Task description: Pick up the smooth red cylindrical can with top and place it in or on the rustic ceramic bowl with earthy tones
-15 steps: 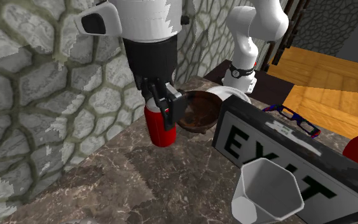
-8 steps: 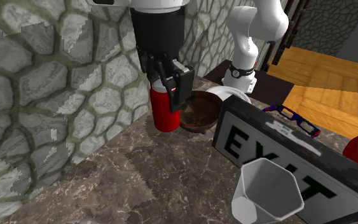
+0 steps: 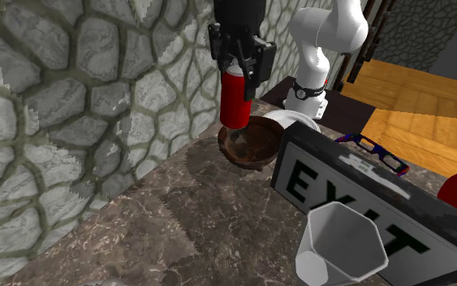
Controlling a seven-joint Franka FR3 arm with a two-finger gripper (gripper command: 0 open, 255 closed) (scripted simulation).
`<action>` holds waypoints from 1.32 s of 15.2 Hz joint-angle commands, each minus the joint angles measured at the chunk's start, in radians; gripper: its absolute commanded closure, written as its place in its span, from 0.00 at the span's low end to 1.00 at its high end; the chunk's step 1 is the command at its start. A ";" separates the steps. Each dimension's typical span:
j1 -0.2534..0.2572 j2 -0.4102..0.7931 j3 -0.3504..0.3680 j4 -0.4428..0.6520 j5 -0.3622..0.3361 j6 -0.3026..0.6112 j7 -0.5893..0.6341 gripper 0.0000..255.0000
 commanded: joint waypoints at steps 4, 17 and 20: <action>-0.006 -0.200 -0.021 -0.188 0.018 -0.011 -0.036 1.00; -0.006 -0.233 -0.025 -0.376 0.022 0.143 -0.049 1.00; -0.006 -0.220 -0.023 -0.406 0.022 0.186 -0.049 1.00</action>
